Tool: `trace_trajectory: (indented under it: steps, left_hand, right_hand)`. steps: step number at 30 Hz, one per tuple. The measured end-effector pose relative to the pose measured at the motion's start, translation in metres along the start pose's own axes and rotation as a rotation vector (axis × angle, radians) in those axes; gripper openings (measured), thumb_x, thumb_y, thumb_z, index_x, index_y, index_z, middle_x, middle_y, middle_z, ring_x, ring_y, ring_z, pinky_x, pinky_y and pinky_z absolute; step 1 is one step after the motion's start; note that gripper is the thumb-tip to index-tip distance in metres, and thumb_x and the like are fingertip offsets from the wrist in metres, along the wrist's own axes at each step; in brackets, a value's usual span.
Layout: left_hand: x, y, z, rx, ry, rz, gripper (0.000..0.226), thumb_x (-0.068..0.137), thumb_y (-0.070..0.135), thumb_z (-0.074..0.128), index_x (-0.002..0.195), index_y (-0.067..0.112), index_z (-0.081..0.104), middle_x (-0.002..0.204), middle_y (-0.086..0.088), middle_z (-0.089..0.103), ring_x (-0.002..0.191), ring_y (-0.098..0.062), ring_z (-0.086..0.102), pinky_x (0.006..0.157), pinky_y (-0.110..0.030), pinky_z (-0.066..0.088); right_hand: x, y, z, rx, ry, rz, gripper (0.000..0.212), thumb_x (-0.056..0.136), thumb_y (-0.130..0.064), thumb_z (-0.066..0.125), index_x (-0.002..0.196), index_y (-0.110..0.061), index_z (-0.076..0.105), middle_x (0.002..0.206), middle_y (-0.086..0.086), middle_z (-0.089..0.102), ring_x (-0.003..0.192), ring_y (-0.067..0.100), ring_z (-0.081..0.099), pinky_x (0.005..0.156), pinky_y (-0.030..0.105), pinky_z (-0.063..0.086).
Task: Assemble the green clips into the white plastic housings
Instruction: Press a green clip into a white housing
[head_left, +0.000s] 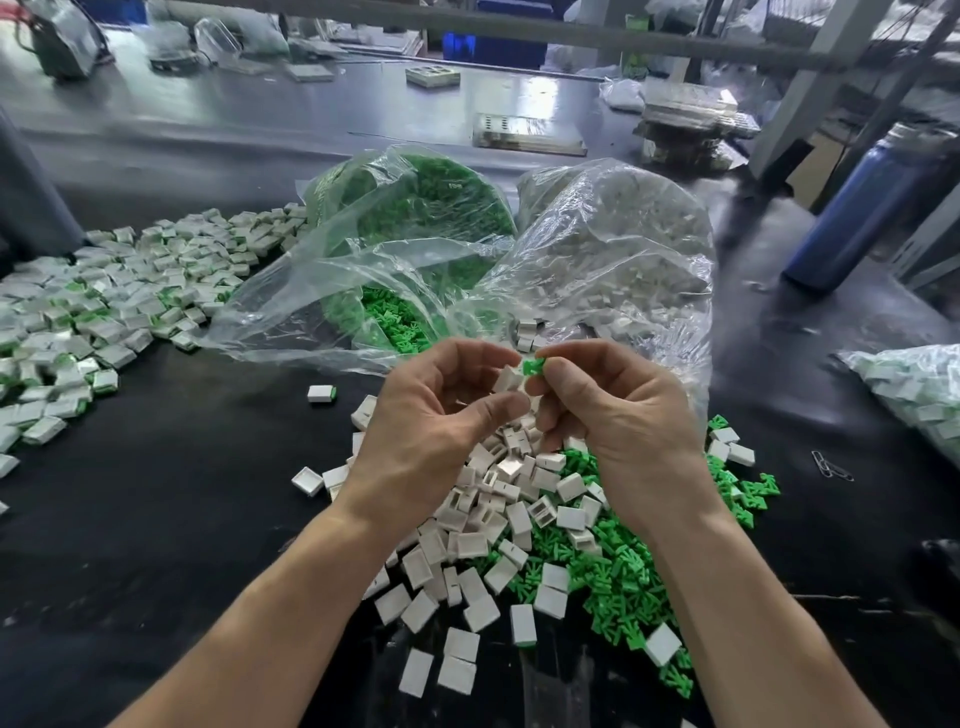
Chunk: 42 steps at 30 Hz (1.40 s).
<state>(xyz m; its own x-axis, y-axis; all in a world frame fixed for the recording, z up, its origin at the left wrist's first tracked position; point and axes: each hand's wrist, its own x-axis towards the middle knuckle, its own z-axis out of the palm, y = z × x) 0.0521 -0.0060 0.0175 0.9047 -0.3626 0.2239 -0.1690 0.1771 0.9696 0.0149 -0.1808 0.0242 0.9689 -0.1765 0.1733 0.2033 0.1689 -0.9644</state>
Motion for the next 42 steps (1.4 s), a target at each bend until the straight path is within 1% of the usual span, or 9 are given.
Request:
trace_trajectory:
  steps: [4, 12, 17, 22, 26, 28, 31, 37, 42]
  left_hand:
    - [-0.0018, 0.0001, 0.0012, 0.056, 0.038, 0.029, 0.028, 0.082, 0.020, 0.082, 0.109, 0.023, 0.075, 0.089, 0.000, 0.072, 0.079, -0.012, 0.067, 0.071, -0.019, 0.055]
    - [-0.0022, -0.0014, 0.0032, 0.128, 0.029, 0.067, 0.029, 0.087, 0.008, 0.080, 0.107, 0.029, 0.076, 0.103, 0.001, 0.077, 0.093, -0.016, 0.074, 0.079, -0.021, 0.058]
    - [-0.0018, -0.0024, 0.0017, 0.080, 0.045, 0.078, 0.026, 0.085, 0.020, 0.081, 0.109, 0.026, 0.076, 0.096, -0.004, 0.077, 0.087, -0.021, 0.074, 0.075, -0.023, 0.059]
    - [-0.0025, -0.0018, 0.0044, 0.016, 0.066, 0.128, 0.022, 0.085, 0.018, 0.082, 0.105, 0.021, 0.075, 0.088, 0.004, 0.074, 0.083, -0.011, 0.071, 0.076, -0.020, 0.057]
    - [-0.0031, -0.0027, 0.0042, -0.033, 0.106, 0.132, 0.021, 0.091, 0.002, 0.074, 0.109, 0.013, 0.077, 0.093, -0.005, 0.078, 0.082, -0.017, 0.074, 0.075, -0.024, 0.059]
    - [-0.0033, -0.0036, 0.0039, -0.009, 0.118, 0.129, 0.028, 0.093, -0.003, 0.071, 0.111, 0.017, 0.079, 0.093, -0.007, 0.078, 0.079, -0.018, 0.073, 0.073, -0.024, 0.059]
    - [-0.0043, -0.0047, 0.0058, 0.059, 0.092, 0.107, 0.034, 0.092, 0.000, 0.073, 0.114, 0.025, 0.077, 0.092, 0.002, 0.076, 0.078, -0.006, 0.070, 0.074, -0.019, 0.057]
    - [-0.0053, -0.0042, 0.0058, 0.173, 0.094, 0.100, 0.021, 0.089, 0.011, 0.080, 0.099, 0.025, 0.069, 0.091, 0.005, 0.075, 0.081, -0.007, 0.072, 0.072, -0.017, 0.056]
    - [-0.0054, -0.0015, 0.0055, 0.155, 0.093, 0.105, 0.015, 0.090, 0.011, 0.078, 0.099, 0.022, 0.074, 0.091, 0.005, 0.077, 0.082, -0.008, 0.074, 0.070, -0.017, 0.057]
  right_hand:
    - [-0.0002, 0.0028, 0.0015, 0.015, -0.020, 0.010, 0.007, 0.095, -0.003, 0.069, 0.100, -0.005, 0.074, 0.081, 0.015, 0.074, 0.061, 0.022, 0.066, 0.053, 0.031, 0.057]
    - [-0.0015, 0.0063, 0.0004, -0.010, -0.051, -0.009, 0.010, 0.092, -0.021, 0.075, 0.099, -0.015, 0.078, 0.082, 0.012, 0.072, 0.067, 0.022, 0.066, 0.057, 0.031, 0.057]
    - [-0.0021, 0.0078, 0.0016, -0.036, -0.078, -0.011, 0.009, 0.096, -0.018, 0.072, 0.102, -0.012, 0.077, 0.087, 0.012, 0.075, 0.071, 0.021, 0.070, 0.059, 0.029, 0.058]
    - [-0.0033, 0.0082, 0.0055, -0.020, -0.093, -0.003, 0.012, 0.092, -0.024, 0.071, 0.098, -0.017, 0.078, 0.083, 0.007, 0.075, 0.070, 0.019, 0.070, 0.058, 0.027, 0.058]
    - [-0.0035, 0.0083, 0.0051, -0.027, -0.051, -0.011, 0.015, 0.094, -0.021, 0.069, 0.102, -0.009, 0.074, 0.084, 0.011, 0.074, 0.069, 0.020, 0.068, 0.056, 0.029, 0.057]
    - [-0.0040, 0.0072, 0.0047, -0.031, -0.020, -0.036, 0.018, 0.095, -0.019, 0.068, 0.105, -0.005, 0.072, 0.086, 0.016, 0.072, 0.068, 0.022, 0.067, 0.056, 0.031, 0.057]
    - [-0.0051, 0.0057, 0.0060, -0.052, -0.007, -0.069, 0.015, 0.095, -0.014, 0.068, 0.106, -0.004, 0.071, 0.085, 0.020, 0.071, 0.067, 0.022, 0.066, 0.057, 0.031, 0.058]
    - [-0.0081, 0.0045, 0.0103, -0.183, -0.016, -0.115, 0.008, 0.097, -0.006, 0.068, 0.103, -0.011, 0.071, 0.083, 0.006, 0.073, 0.068, 0.018, 0.067, 0.061, 0.027, 0.058]
    - [-0.0085, 0.0040, 0.0069, -0.330, -0.034, -0.138, 0.009, 0.098, -0.011, 0.070, 0.103, -0.019, 0.072, 0.087, 0.002, 0.073, 0.073, 0.025, 0.069, 0.068, 0.047, 0.063]
